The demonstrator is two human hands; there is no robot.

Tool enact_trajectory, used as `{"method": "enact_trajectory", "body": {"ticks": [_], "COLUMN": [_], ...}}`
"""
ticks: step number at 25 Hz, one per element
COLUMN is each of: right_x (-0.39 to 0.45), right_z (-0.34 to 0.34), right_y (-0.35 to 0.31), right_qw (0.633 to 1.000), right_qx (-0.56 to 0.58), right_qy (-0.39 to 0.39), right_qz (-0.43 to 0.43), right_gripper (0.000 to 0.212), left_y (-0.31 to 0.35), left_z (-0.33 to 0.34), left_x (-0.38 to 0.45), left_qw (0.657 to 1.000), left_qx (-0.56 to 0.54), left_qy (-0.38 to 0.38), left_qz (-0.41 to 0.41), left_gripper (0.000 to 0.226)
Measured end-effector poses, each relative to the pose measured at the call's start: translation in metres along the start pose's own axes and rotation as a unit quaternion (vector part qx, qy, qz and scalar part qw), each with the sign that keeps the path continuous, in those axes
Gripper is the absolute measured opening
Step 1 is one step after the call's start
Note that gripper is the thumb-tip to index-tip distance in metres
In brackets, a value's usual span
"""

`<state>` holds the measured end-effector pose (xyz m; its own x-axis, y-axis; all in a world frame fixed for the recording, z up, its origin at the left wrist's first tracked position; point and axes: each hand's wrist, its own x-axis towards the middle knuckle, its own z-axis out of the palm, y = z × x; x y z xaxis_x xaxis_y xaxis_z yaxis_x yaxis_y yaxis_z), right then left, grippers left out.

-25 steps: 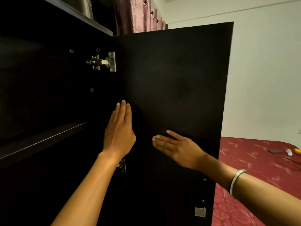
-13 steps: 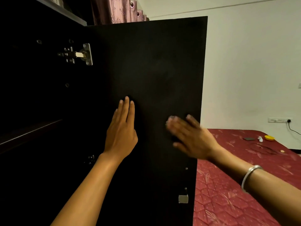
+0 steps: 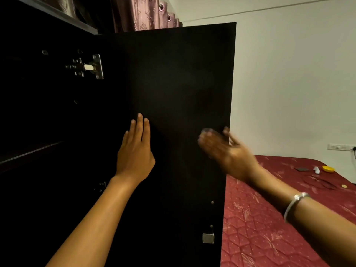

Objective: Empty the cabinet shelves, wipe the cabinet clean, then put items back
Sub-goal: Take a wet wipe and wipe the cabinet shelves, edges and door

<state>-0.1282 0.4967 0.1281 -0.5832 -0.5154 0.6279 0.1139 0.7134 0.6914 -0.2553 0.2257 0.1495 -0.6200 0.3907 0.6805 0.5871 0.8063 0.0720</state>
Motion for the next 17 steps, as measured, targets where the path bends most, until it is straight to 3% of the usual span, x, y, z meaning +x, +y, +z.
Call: {"method": "enact_trajectory", "body": {"ticks": [2,3,4,7,8,10,12,13,15,17], "right_x": [0.044,0.052,0.049,0.017,0.019,0.041,0.061,0.061,0.047,0.023], "right_z": [-0.017,-0.017,-0.008,0.01,0.006,-0.01,-0.031,-0.032,-0.012,-0.004], "right_y": [0.029,0.023,0.005,-0.049,-0.039,0.001,0.031,0.03,-0.006,-0.031], "right_qw": [0.989,0.984,0.987,0.998,0.998,0.995,0.965,0.959,0.98,0.999], "right_qx": [0.008,0.011,0.015,0.013,0.019,0.049,0.07,0.071,0.078,0.05], "right_qy": [0.057,0.074,0.071,-0.03,-0.021,0.037,0.091,0.113,0.089,-0.015], "right_qz": [0.136,0.159,0.141,-0.059,-0.058,0.078,0.235,0.251,0.157,-0.006], "right_gripper": [0.062,0.061,0.06,0.057,0.057,0.057,0.057,0.058,0.057,0.057], "left_y": [0.002,0.005,0.01,0.021,0.023,0.026,0.029,0.033,0.036,0.041], "left_z": [-0.002,-0.001,0.001,-0.002,-0.004,-0.008,-0.009,-0.009,-0.008,-0.009], "left_x": [0.005,0.008,0.01,0.008,0.009,0.01,0.011,0.012,0.012,0.013], "left_qw": [1.0,0.999,0.999,0.996,0.996,0.994,0.992,0.991,0.987,0.985], "left_qx": [-0.004,-0.015,-0.029,-0.042,-0.036,-0.035,-0.048,-0.054,-0.056,-0.059], "left_qy": [0.005,0.0,-0.005,-0.023,-0.03,-0.038,-0.045,-0.048,-0.051,-0.052], "left_qz": [-0.018,-0.03,-0.039,-0.076,-0.08,-0.093,-0.108,-0.117,-0.139,-0.154], "left_gripper": [0.088,0.088,0.088,0.09,0.09,0.091,0.093,0.092,0.09,0.088]}}
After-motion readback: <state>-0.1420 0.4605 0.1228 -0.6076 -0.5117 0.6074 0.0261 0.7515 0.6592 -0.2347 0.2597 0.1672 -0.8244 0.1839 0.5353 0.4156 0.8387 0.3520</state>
